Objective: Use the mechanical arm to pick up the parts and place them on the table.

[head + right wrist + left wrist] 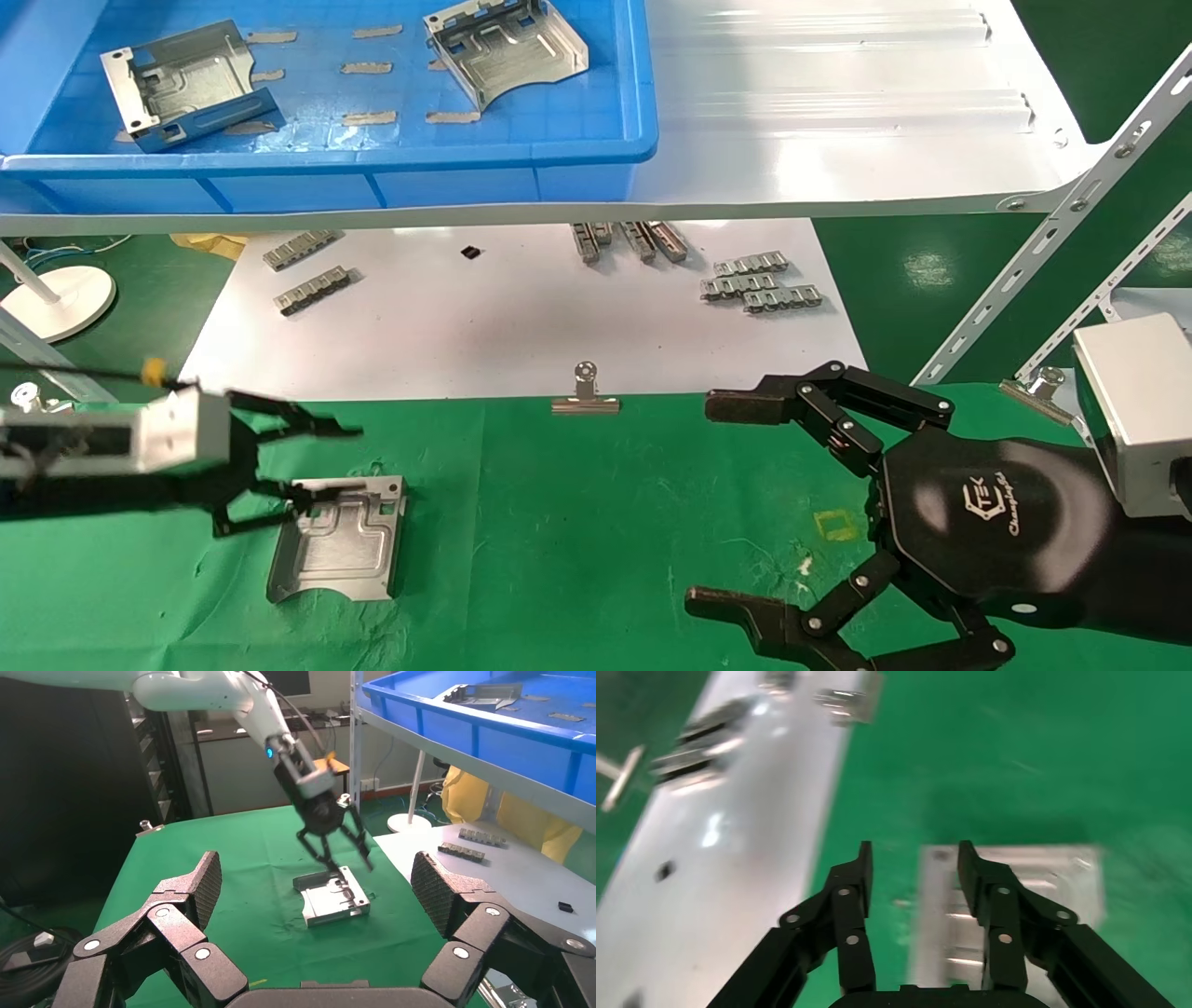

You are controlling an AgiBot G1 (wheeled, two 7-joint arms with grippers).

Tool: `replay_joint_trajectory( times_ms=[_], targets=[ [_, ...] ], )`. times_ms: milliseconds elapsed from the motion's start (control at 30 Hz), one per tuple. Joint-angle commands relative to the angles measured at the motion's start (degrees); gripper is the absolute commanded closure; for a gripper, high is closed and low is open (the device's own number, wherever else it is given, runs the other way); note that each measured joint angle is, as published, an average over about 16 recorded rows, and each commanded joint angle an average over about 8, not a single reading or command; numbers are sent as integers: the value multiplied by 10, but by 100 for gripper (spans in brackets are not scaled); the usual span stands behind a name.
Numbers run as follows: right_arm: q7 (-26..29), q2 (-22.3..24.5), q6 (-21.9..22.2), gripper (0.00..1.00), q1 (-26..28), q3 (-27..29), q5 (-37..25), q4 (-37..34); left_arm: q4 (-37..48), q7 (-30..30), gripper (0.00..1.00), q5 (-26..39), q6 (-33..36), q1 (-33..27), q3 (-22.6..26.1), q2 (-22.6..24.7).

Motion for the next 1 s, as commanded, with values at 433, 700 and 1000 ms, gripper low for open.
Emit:
replay_joint_trajectory(
  times_ms=[433,700,1000],
  targets=[
    [0,0,0,0,0,0,0,0,25,-58,0,-32,14,-6,-17,10],
    [0,0,0,0,0,0,0,0,12,-62,0,-32,12,-2,-19,5],
    [0,0,0,0,0,0,0,0,-75,-122,0,-64,6,43,-50,-14]
  ],
)
